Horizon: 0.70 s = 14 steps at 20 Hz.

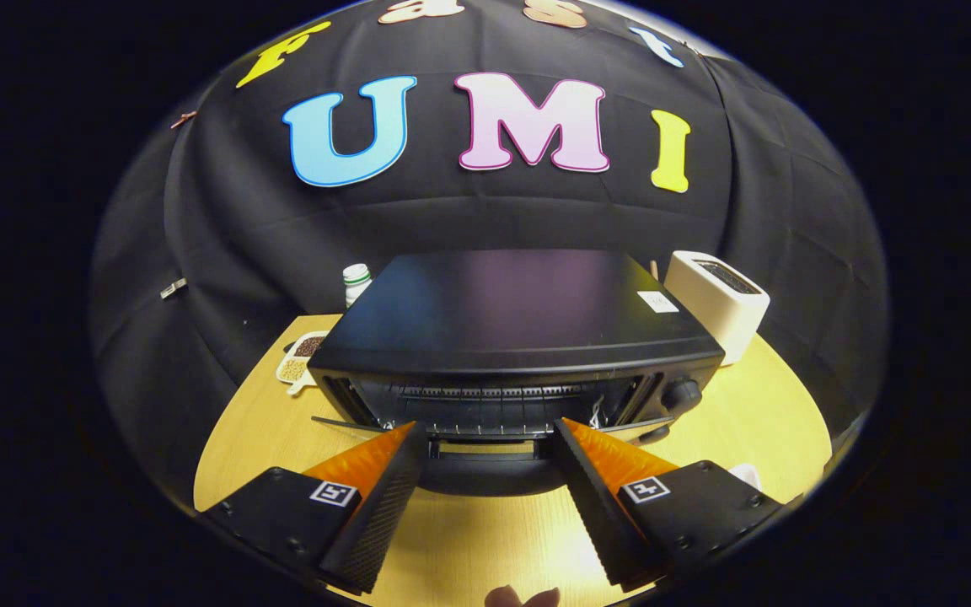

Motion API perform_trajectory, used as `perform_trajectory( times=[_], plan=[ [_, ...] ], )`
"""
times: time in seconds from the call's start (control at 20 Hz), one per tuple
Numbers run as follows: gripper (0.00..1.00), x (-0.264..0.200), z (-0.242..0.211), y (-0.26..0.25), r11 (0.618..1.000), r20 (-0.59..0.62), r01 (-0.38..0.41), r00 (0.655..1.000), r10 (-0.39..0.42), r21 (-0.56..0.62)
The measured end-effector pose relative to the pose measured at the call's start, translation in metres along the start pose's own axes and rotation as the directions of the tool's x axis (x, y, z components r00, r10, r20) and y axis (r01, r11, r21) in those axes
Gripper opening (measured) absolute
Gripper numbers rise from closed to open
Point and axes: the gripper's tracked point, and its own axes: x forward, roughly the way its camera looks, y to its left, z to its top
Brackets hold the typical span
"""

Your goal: Open the toaster oven, put the food inside, and close the toaster oven door.

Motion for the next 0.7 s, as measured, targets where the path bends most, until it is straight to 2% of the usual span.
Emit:
perform_trajectory(
  times=[0.45,0.7],
  plan=[
    [0.98,-0.027,-0.06,-0.001,0.999,-0.093,-0.003,0.996,0.0,-0.035],
    [0.98,-0.027,-0.123,-0.011,0.999,-0.251,-0.008,0.968,-0.001,-0.032]
  ],
)
